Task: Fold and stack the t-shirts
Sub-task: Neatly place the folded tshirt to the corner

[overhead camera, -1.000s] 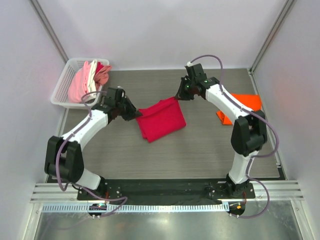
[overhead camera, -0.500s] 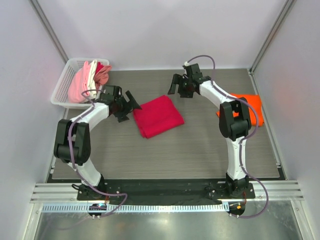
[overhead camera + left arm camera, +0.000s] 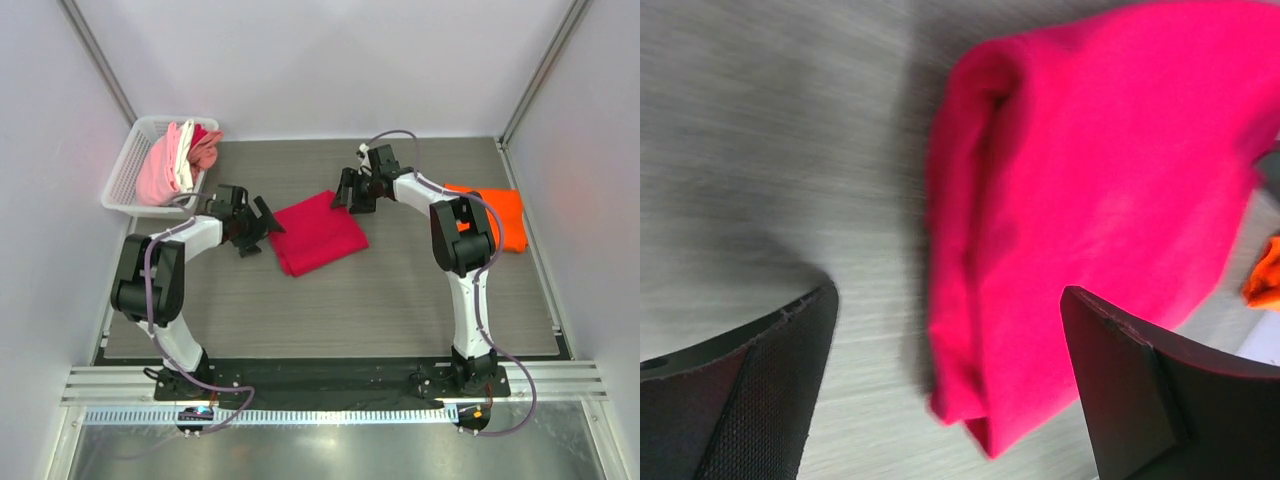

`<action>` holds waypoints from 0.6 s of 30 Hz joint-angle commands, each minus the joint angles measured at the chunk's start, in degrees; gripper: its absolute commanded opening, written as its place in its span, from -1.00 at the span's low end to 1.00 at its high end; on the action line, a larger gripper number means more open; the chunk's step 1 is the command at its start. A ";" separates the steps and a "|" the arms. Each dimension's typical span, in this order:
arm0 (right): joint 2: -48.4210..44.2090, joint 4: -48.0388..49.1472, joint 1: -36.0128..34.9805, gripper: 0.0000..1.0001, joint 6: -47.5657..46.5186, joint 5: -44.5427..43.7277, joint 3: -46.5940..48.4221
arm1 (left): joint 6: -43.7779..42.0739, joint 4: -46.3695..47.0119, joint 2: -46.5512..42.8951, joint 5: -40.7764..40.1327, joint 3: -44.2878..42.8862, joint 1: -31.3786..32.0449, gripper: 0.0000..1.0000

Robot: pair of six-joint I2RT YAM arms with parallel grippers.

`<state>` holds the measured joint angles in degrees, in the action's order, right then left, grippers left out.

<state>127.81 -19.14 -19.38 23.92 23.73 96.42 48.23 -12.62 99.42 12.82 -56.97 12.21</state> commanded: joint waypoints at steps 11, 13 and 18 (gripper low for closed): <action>4.03 -2.57 -2.94 0.12 -0.37 -3.68 2.19 | 4.24 6.64 9.92 1.33 -4.64 3.08 0.28; 4.90 -2.75 -3.47 0.00 -0.19 -4.30 3.50 | 5.29 7.52 11.05 0.54 -4.64 3.17 0.11; 5.96 -2.75 -4.00 -0.59 0.42 -5.09 6.23 | 7.05 11.83 13.25 -1.13 -4.72 3.61 -0.28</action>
<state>132.20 -19.31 -22.72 24.23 20.80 100.71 54.78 -1.78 109.16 14.70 -61.93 15.07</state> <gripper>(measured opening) 0.243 0.397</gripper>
